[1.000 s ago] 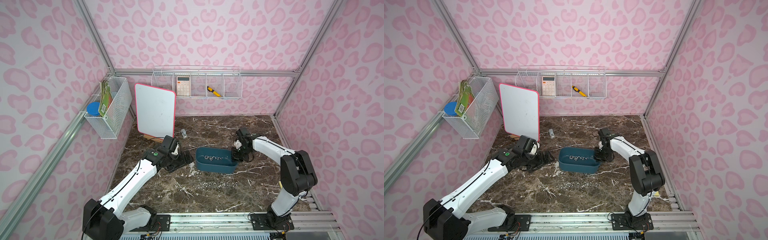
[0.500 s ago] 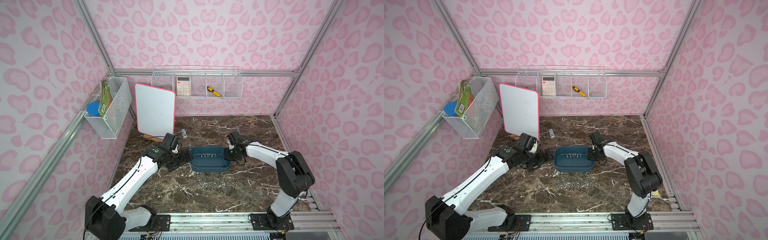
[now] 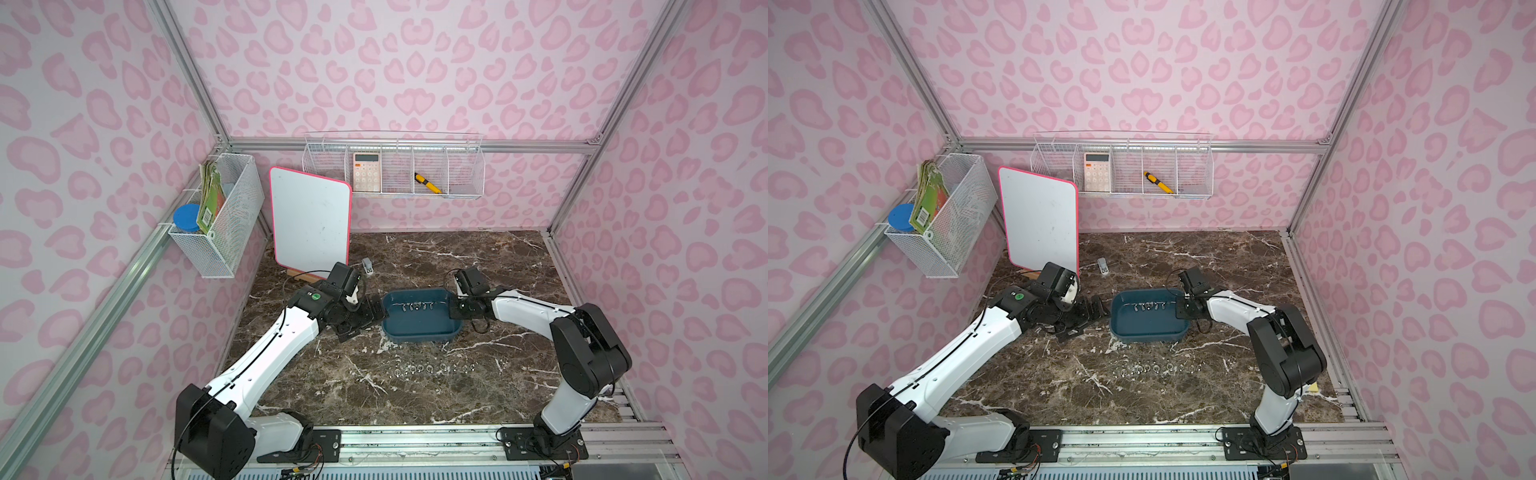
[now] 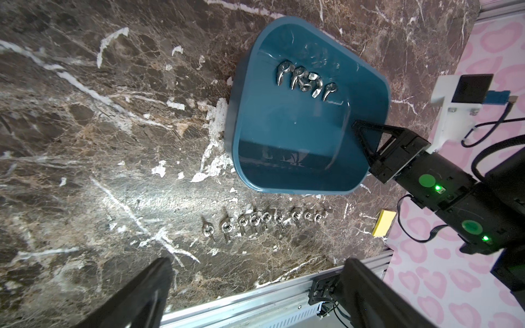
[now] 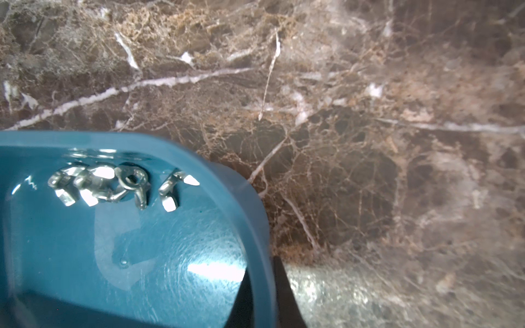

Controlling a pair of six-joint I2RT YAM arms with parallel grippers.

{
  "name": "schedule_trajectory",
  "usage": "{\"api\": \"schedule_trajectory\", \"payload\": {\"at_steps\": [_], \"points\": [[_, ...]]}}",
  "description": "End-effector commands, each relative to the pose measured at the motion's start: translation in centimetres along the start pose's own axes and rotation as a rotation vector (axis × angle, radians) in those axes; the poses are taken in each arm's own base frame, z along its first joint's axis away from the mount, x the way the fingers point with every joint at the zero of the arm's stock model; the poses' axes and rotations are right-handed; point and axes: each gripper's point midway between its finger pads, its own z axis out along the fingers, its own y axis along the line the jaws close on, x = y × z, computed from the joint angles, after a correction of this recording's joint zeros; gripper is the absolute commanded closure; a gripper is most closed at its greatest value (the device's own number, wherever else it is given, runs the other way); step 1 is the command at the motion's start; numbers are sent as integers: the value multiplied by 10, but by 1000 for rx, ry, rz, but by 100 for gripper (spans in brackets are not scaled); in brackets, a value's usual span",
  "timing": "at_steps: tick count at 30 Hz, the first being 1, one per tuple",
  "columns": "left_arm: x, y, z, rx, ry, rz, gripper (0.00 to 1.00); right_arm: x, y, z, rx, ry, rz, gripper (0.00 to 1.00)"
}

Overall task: Take out the wing nut from the storage box
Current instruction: Adjust the storage box at the center of the board.

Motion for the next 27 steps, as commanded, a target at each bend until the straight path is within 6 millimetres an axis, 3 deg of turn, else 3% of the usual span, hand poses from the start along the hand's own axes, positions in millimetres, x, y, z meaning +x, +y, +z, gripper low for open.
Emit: {"api": "schedule_trajectory", "payload": {"at_steps": [1,6,13,20,27], "points": [[1,-1,-2,3,8,1,2,-11,3,2,-4,-41,-10,78],[0,-1,-2,1,5,10,2,-8,3,4,-9,-28,-6,62],[-7,-5,1,-14,-3,52,3,-27,10,-28,-32,-109,-5,43],[-25,-11,20,-84,-18,124,17,-37,22,-75,-136,-234,12,19],[-41,-27,57,-184,-25,243,35,-31,24,-117,-219,-330,36,5]]}}
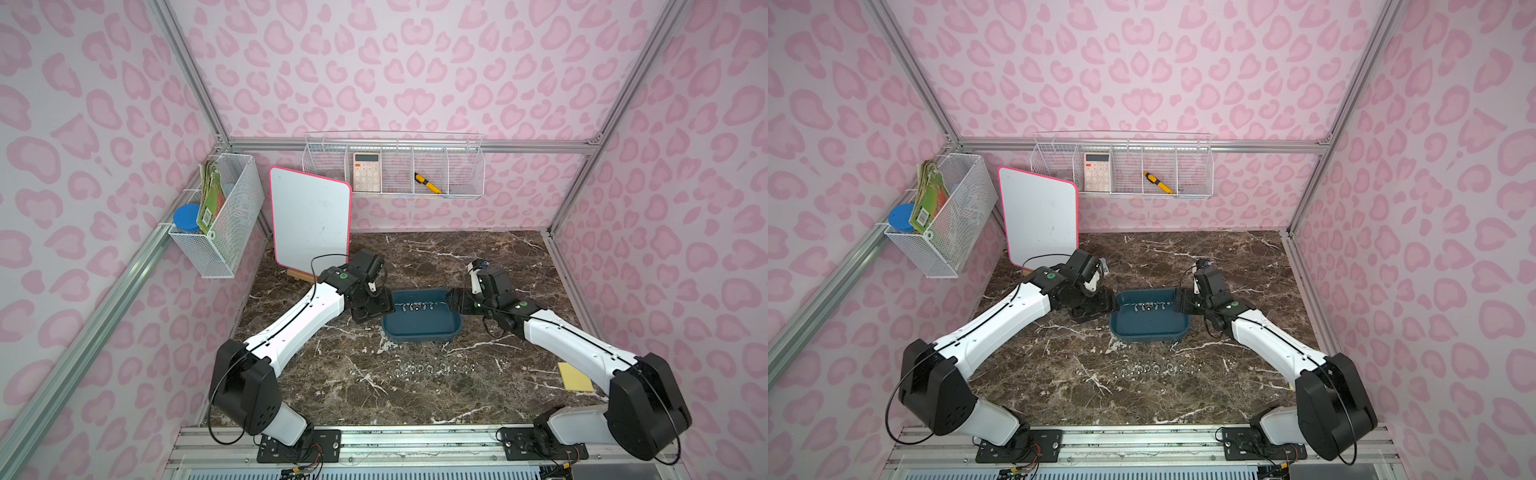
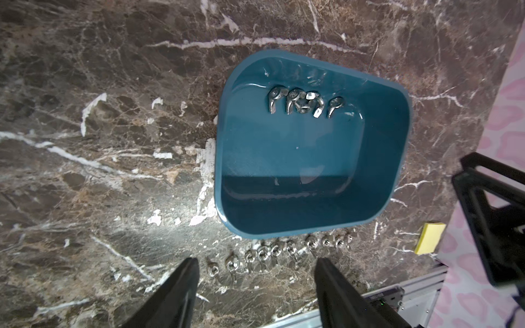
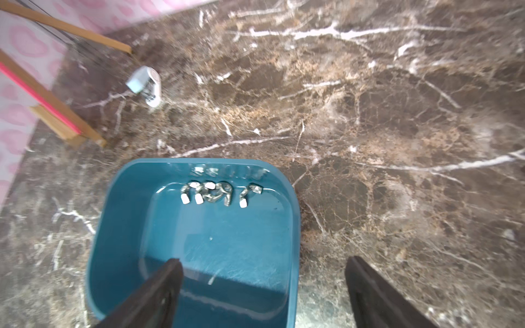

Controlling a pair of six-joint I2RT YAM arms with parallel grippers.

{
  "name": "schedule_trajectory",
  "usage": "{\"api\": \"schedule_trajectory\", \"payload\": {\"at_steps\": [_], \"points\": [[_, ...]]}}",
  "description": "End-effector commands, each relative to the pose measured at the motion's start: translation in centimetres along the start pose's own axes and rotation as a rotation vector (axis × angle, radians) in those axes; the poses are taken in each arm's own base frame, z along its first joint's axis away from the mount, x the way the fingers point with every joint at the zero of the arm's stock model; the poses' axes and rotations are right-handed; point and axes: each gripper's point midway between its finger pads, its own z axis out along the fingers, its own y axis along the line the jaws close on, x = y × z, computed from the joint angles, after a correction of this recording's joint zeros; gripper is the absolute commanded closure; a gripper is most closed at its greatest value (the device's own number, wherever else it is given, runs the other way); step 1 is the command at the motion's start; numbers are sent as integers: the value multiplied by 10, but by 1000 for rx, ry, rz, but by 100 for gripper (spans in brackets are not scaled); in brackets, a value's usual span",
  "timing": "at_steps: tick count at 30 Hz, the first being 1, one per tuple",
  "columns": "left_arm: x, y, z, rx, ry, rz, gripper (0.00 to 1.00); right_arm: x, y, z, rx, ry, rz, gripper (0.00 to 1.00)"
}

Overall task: Take out the wing nut from the storage box
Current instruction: Adjust the storage box at the center of the board.

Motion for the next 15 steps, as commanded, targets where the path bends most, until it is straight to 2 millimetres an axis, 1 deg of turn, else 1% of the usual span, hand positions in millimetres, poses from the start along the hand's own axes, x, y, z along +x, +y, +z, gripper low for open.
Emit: {"api": "schedule_trajectory", "payload": {"at_steps": [1,3,4,5,6,7,11,15], "points": [[-13,-1,14,-70,-34,75,36,-7,6,-12,-40,-56,29,2],[-18,-3,28,-90,-29,101,43,-6,5,-18,-47,-70,40,2],[-21,-4,35,-99,-26,109,43,-4,5,-21,-53,-74,48,2],[-24,-3,42,-111,-21,111,45,-3,5,-22,-57,-76,54,2],[-23,0,51,-126,-10,119,49,0,5,-23,-62,-73,63,2],[-31,-7,52,-118,-24,129,50,0,5,-25,-67,-74,69,2],[-41,-9,73,-129,-34,175,50,4,4,-30,-74,-81,86,2],[-48,-15,87,-110,-49,203,52,4,0,-37,-60,-98,86,2]]}}
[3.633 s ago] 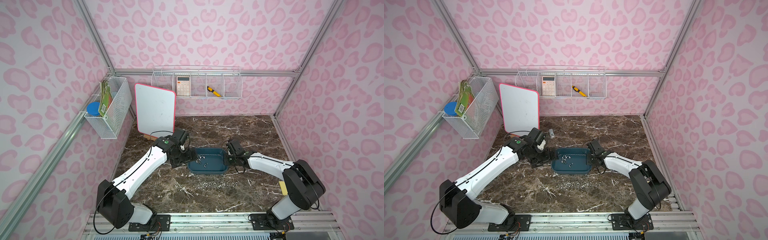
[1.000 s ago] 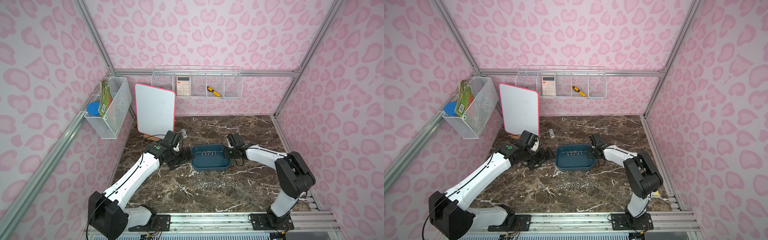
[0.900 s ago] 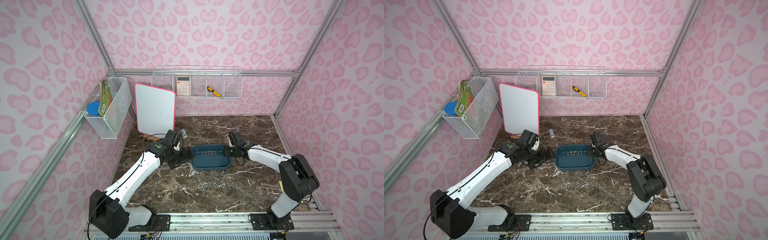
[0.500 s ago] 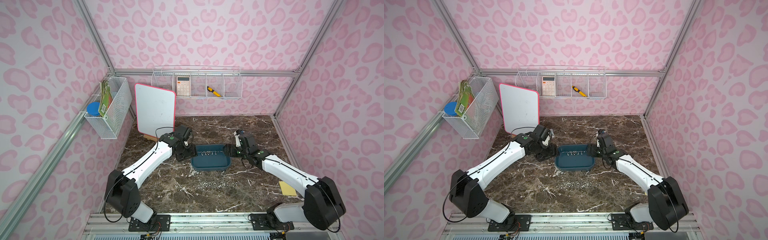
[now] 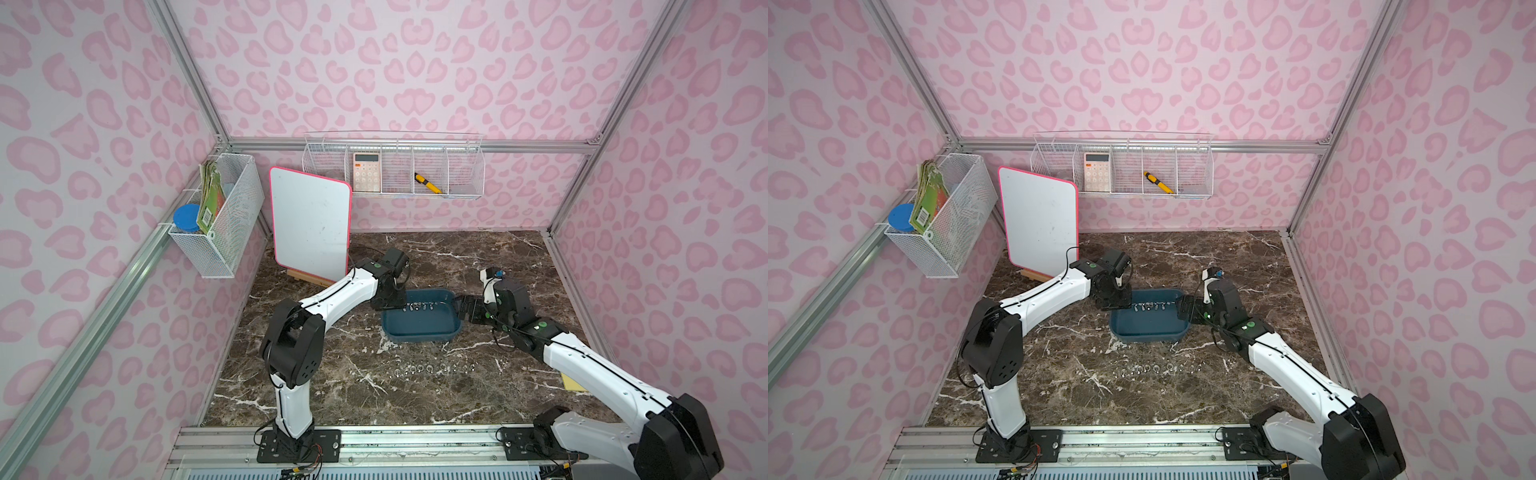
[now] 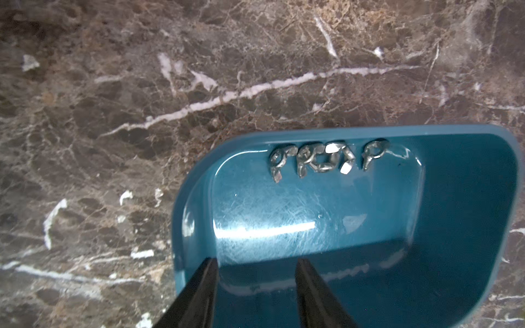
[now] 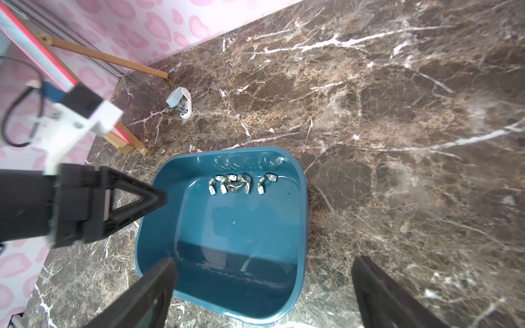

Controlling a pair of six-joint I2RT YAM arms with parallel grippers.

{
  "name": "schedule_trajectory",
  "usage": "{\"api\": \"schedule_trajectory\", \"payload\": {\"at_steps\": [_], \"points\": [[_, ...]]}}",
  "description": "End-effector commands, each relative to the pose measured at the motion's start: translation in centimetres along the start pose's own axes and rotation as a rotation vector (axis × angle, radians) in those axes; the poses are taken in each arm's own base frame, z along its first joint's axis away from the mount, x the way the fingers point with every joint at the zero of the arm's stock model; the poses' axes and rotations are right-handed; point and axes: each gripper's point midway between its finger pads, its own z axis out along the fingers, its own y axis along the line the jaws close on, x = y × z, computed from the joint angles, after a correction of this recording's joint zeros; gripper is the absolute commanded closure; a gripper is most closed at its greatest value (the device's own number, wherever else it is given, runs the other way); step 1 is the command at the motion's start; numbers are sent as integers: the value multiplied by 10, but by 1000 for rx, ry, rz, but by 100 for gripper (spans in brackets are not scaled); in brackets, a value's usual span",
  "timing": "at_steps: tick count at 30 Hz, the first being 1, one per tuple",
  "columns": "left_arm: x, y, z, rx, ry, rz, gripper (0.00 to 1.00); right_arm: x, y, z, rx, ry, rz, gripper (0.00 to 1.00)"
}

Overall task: Take out the wing nut from the storage box
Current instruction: Adjust the storage box at the center of the board, then pick up the wing nut from the storage box.

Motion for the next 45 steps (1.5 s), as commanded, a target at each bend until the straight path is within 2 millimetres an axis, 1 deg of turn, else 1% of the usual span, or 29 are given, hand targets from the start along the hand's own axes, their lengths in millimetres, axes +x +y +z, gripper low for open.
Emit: {"api": "schedule_trajectory", "payload": {"at_steps": [1,2,3,4,13,18,22,28,33,38,42,45], "points": [[-13,-7,6,16,-45,41,52,-5,-1,-4,9,-31,8,2],[-13,-8,9,20,-46,43,53,-5,-2,-5,12,-35,9,2],[-15,-10,11,26,-53,48,56,-6,-3,-7,15,-44,11,2],[-15,-11,15,28,-57,55,57,-6,-4,-8,18,-50,13,2],[-23,-13,40,9,-99,74,59,-6,-6,-8,26,-51,18,2],[-23,-11,51,-4,-97,81,60,-5,-7,-7,30,-47,17,2],[-19,-9,58,-16,-82,89,60,-4,-8,-5,33,-37,20,2],[-15,-7,66,-25,-66,97,62,-4,-9,-3,35,-33,23,2],[-17,-4,70,-43,-70,97,62,-3,-9,-3,36,-31,27,2],[-18,-7,74,-43,-71,102,64,-2,-10,-2,37,-29,31,2],[-18,-8,75,-38,-71,101,68,-1,-10,-2,35,-26,36,2],[-19,-11,75,-35,-74,104,68,0,-9,0,32,-19,37,1]]}}
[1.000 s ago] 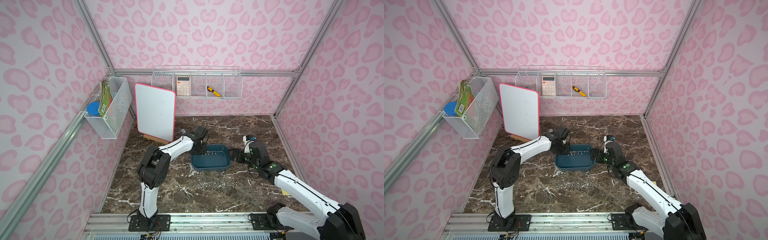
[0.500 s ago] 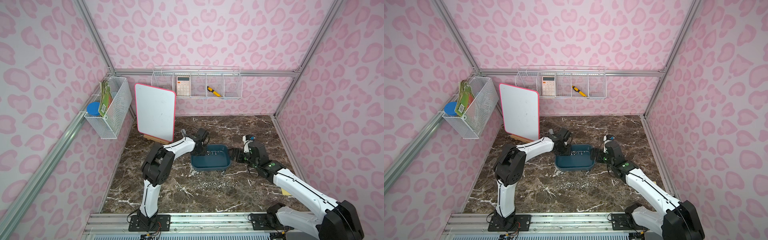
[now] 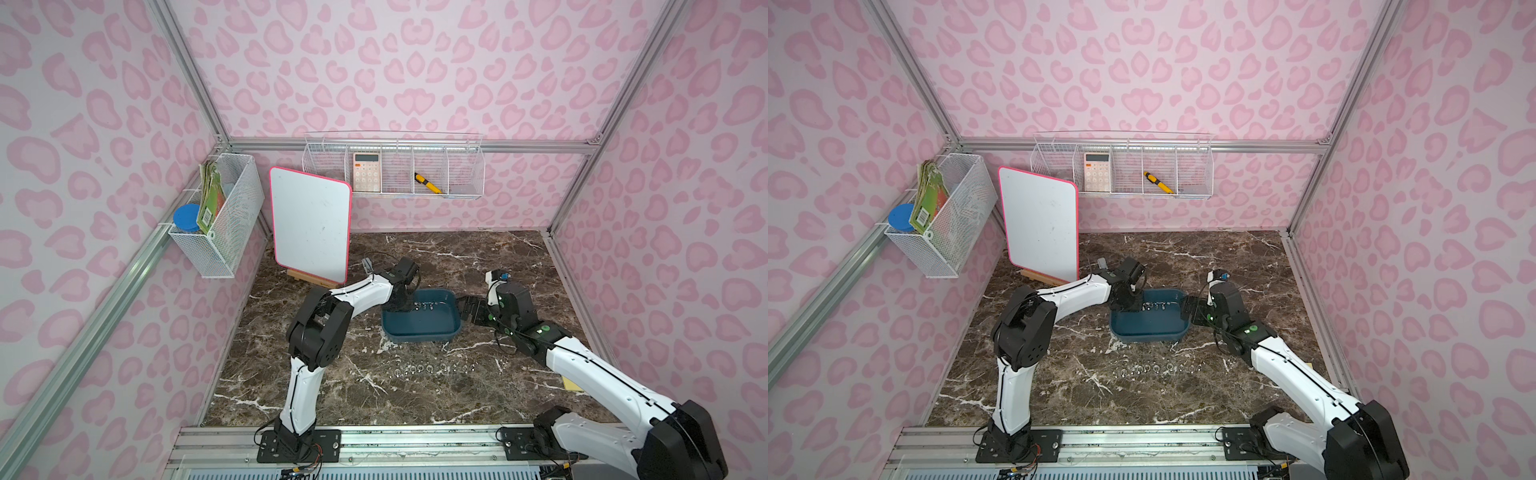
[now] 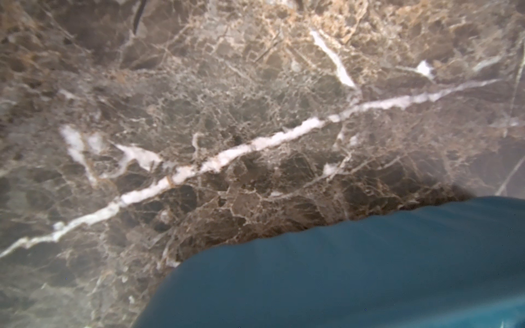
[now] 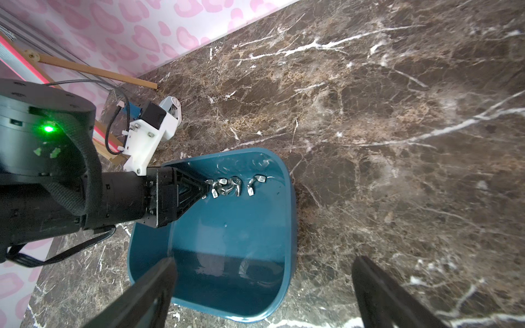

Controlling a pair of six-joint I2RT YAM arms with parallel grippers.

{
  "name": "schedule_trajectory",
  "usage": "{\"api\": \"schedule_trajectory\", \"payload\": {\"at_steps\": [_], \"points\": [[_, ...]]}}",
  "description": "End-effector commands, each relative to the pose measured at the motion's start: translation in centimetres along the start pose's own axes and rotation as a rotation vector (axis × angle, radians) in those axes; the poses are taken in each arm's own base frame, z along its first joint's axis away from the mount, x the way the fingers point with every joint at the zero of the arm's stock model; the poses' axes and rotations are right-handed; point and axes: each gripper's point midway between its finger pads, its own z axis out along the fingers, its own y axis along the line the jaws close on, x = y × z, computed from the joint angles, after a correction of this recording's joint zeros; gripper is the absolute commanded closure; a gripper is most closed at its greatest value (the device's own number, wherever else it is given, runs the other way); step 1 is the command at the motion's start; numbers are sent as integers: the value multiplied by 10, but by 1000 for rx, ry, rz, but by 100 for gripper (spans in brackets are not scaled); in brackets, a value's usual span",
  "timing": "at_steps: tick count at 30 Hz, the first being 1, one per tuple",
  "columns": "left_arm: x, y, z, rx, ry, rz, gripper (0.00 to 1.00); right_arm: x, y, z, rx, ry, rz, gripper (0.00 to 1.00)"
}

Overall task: Take out the wing nut from the storage box
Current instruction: Pick up the wing nut from the storage box.

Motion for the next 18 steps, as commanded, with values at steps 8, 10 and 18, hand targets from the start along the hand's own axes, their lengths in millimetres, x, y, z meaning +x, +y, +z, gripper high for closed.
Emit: {"api": "schedule_trajectory", "payload": {"at_steps": [8,10,18], "points": [[1,-8,-6,17,-13,9,85,-1,5,1,-25,4,3,2],[3,-8,-11,25,-12,0,89,-1,7,2,-29,6,1,2],[13,-12,-39,96,-18,-55,89,-5,28,5,-89,13,-19,2]]}}
